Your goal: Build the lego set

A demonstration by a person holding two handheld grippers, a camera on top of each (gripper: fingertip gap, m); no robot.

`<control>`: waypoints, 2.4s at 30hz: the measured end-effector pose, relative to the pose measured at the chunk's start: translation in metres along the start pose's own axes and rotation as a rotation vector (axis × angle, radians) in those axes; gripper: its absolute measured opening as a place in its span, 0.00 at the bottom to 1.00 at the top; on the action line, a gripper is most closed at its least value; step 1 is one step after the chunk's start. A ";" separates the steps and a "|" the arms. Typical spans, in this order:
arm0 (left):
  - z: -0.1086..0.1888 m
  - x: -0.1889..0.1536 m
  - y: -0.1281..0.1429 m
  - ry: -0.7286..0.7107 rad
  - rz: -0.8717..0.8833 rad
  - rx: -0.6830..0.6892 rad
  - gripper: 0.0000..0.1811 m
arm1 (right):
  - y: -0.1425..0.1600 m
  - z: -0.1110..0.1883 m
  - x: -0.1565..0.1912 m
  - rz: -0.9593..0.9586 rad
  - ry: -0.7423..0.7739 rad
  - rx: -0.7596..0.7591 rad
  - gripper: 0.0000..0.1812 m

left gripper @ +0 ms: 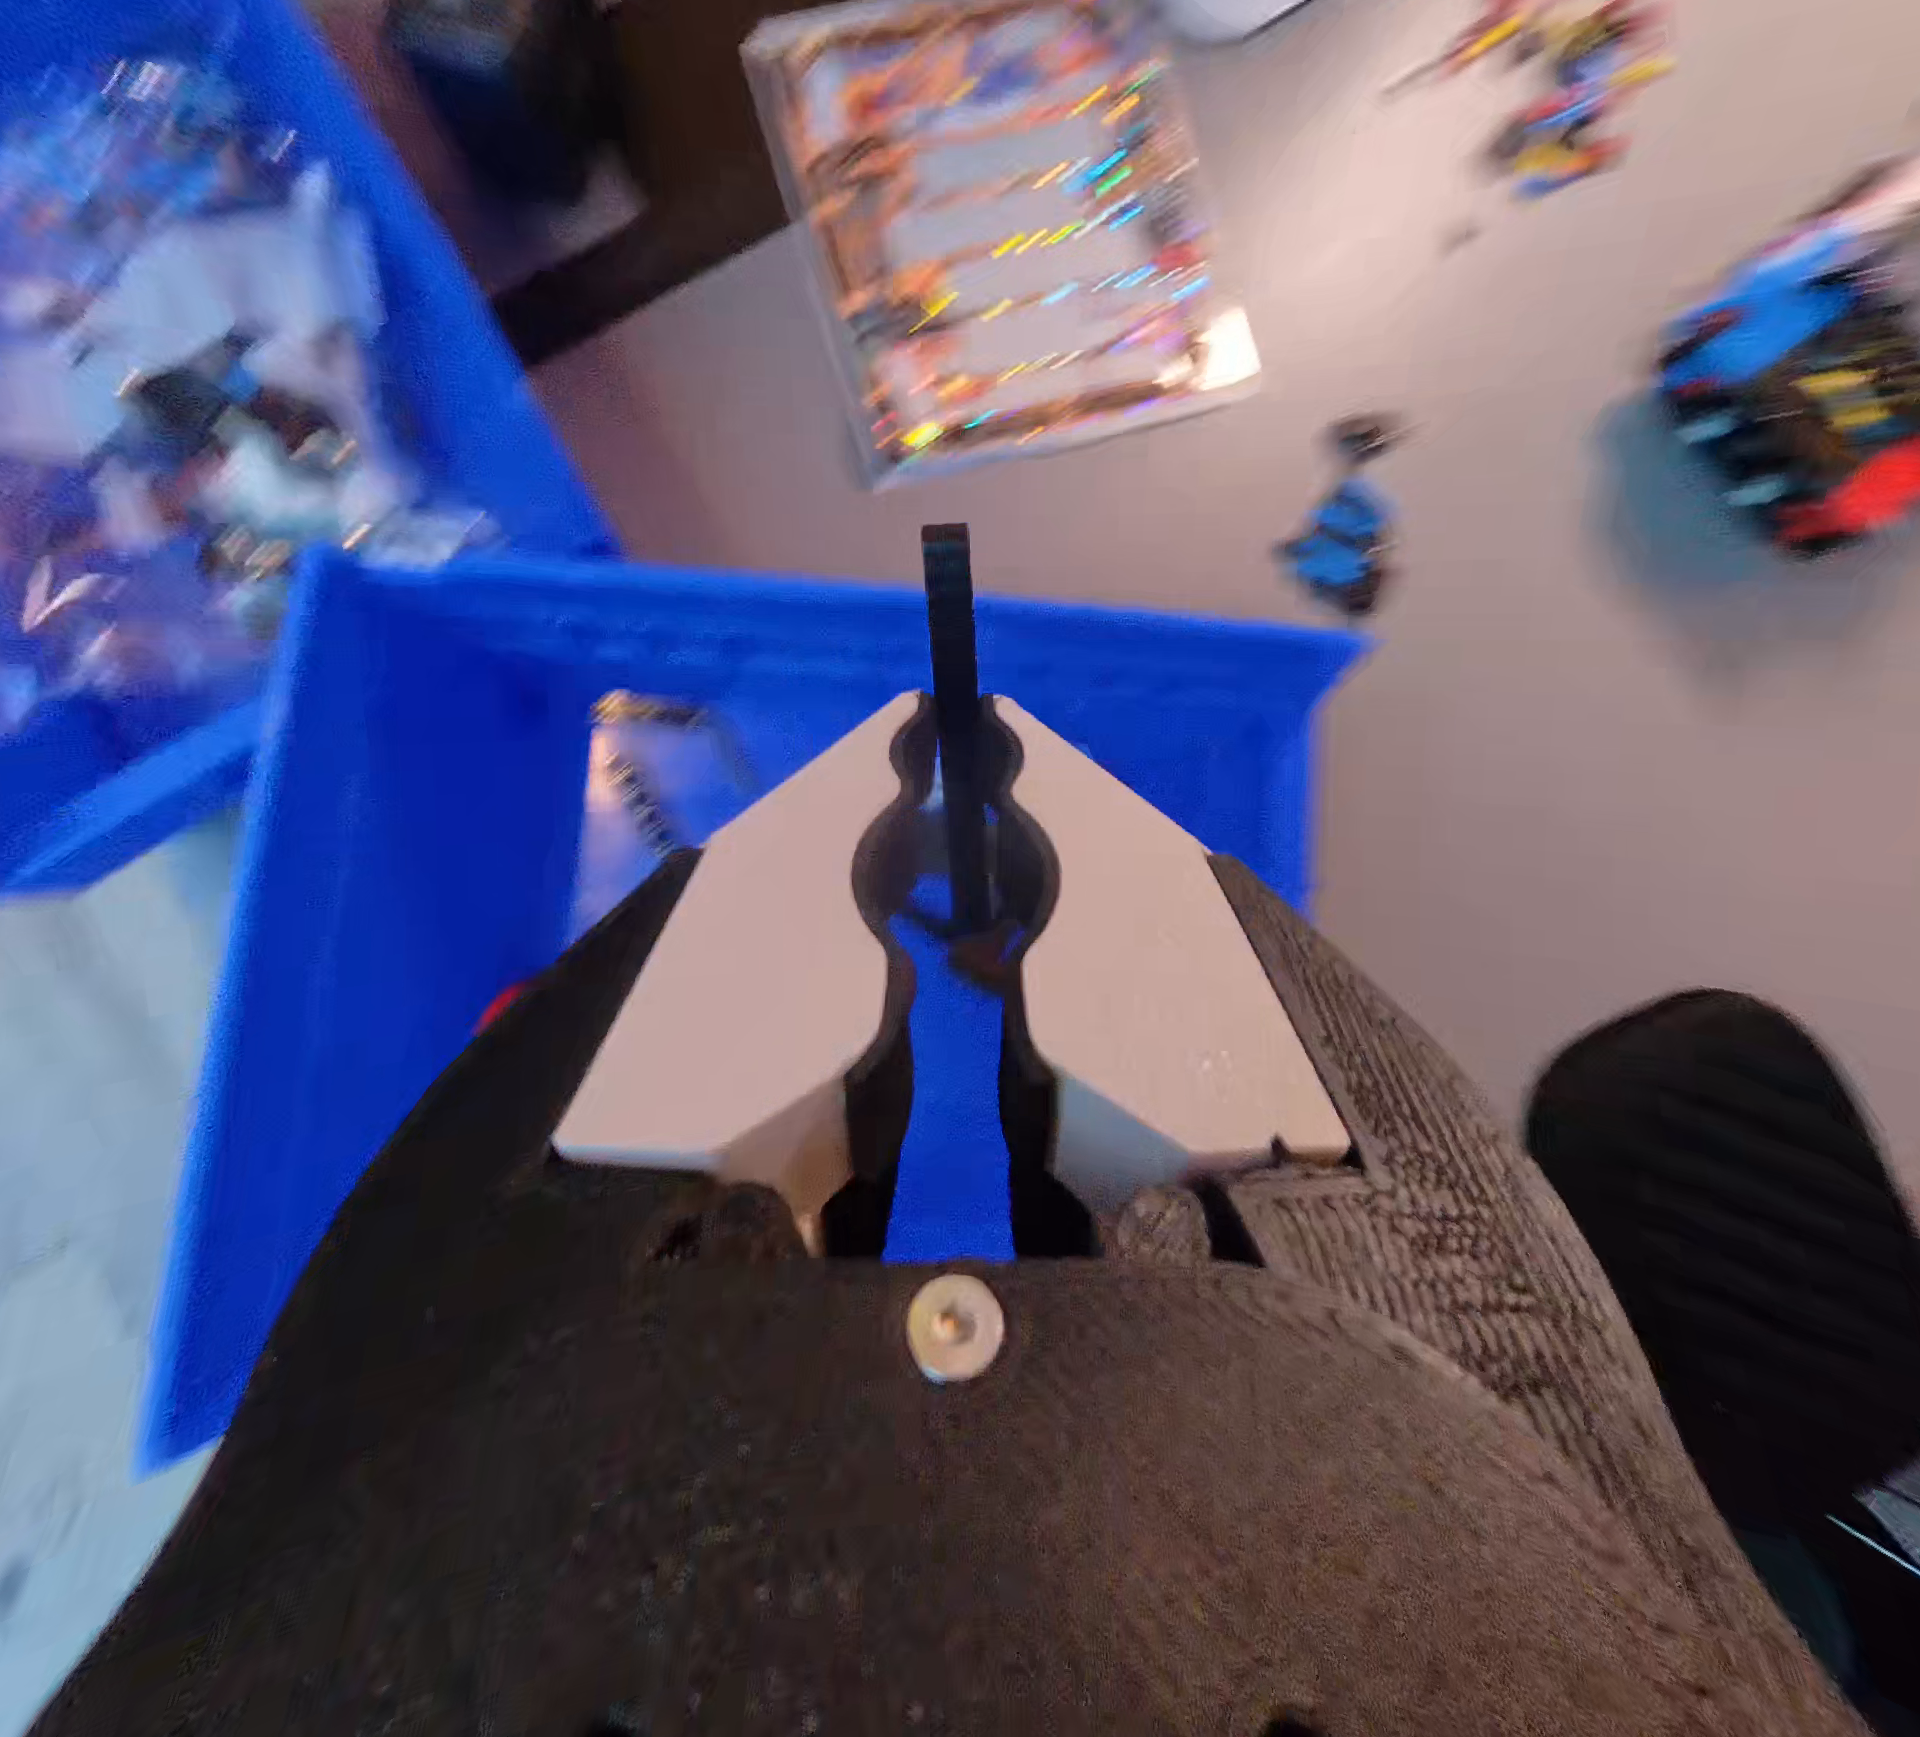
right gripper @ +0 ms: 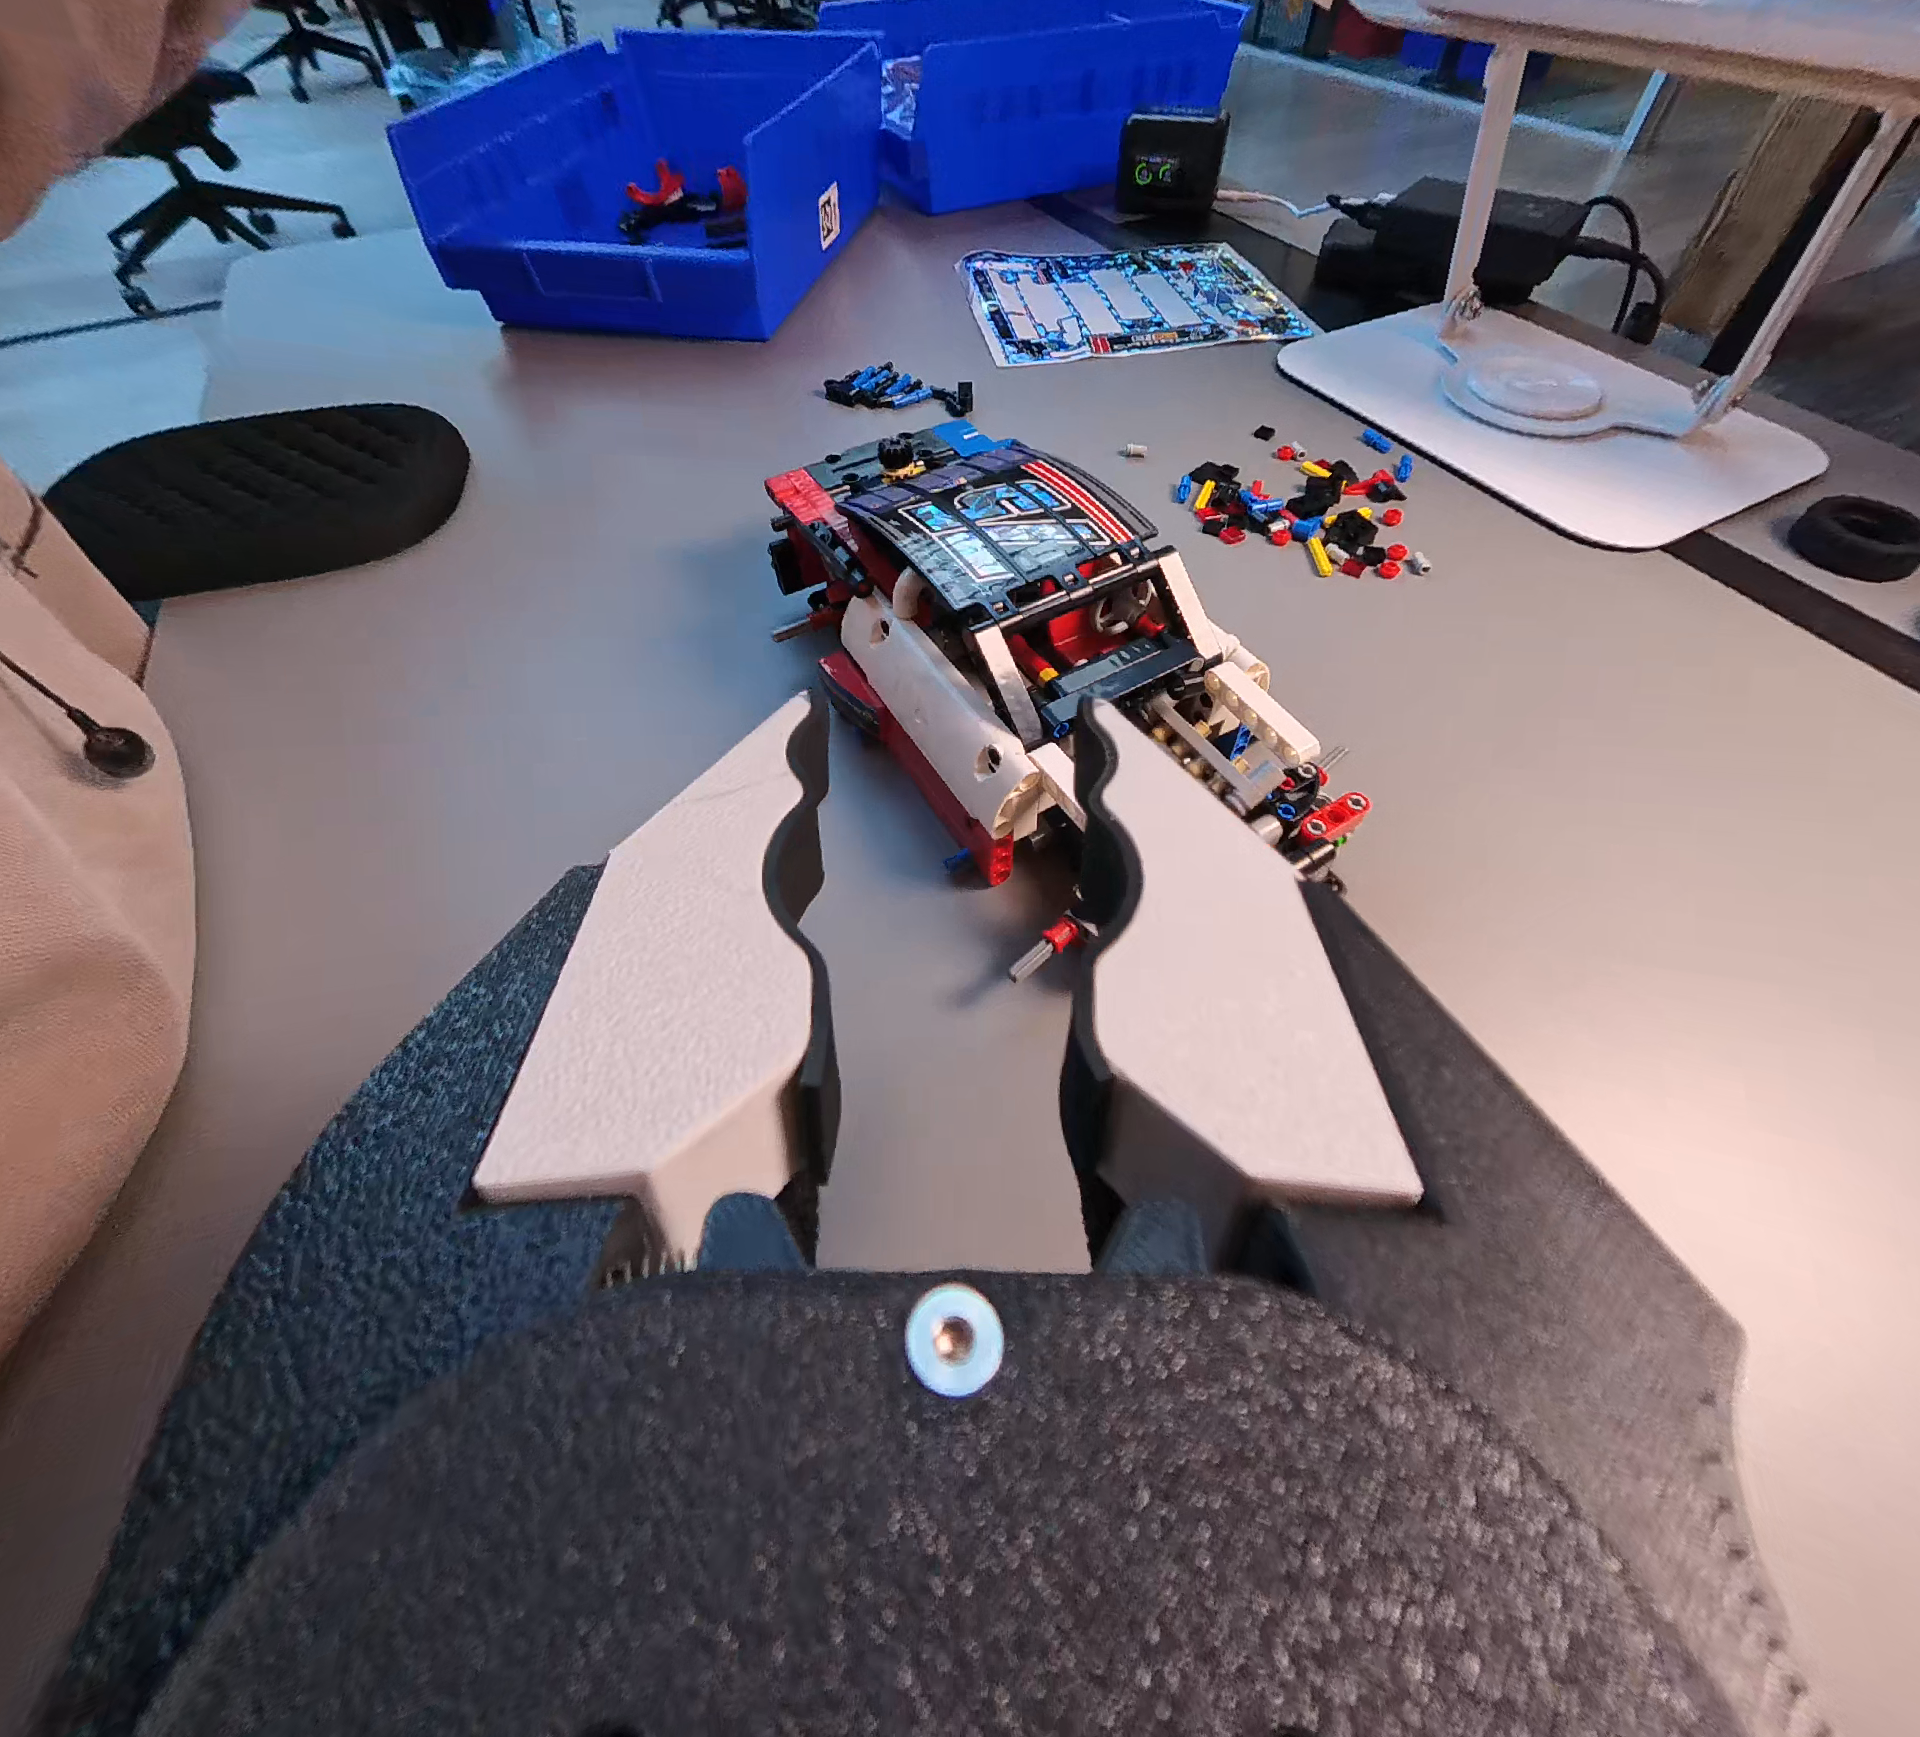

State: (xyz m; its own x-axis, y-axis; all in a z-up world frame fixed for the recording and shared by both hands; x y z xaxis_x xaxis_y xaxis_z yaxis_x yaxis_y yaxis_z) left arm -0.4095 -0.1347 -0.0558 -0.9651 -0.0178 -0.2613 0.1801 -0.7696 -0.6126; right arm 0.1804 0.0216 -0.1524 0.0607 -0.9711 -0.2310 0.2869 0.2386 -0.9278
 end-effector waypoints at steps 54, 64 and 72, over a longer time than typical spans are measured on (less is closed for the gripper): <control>-0.167 -0.140 0.078 -0.136 -0.145 -0.014 0.08 | 0.024 -0.010 0.040 0.177 -0.142 0.142 0.15; -0.184 -0.134 0.087 -0.178 -0.199 0.074 0.04 | 0.022 -0.005 0.033 0.147 -0.106 0.095 0.13; -0.156 -0.143 0.056 -0.208 -0.317 0.007 0.04 | 0.022 -0.004 0.032 0.133 -0.099 0.079 0.12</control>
State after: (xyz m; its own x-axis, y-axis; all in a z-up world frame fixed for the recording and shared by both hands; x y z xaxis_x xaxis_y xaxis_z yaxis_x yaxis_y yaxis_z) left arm -0.2320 -0.0757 -0.1696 -0.9907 0.0934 0.0985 -0.1348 -0.7623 -0.6330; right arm 0.1849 -0.0040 -0.1814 0.1961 -0.9280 -0.3168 0.3442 0.3676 -0.8639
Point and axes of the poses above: each gripper's, where its closed fingertips meet, z back along the fingers, y out of its underside, x = y × z across the jaws, the point moved 8 cm from there along z, back along the fingers, and after that the axes turned 15 degrees about z, right-handed, at the moved point
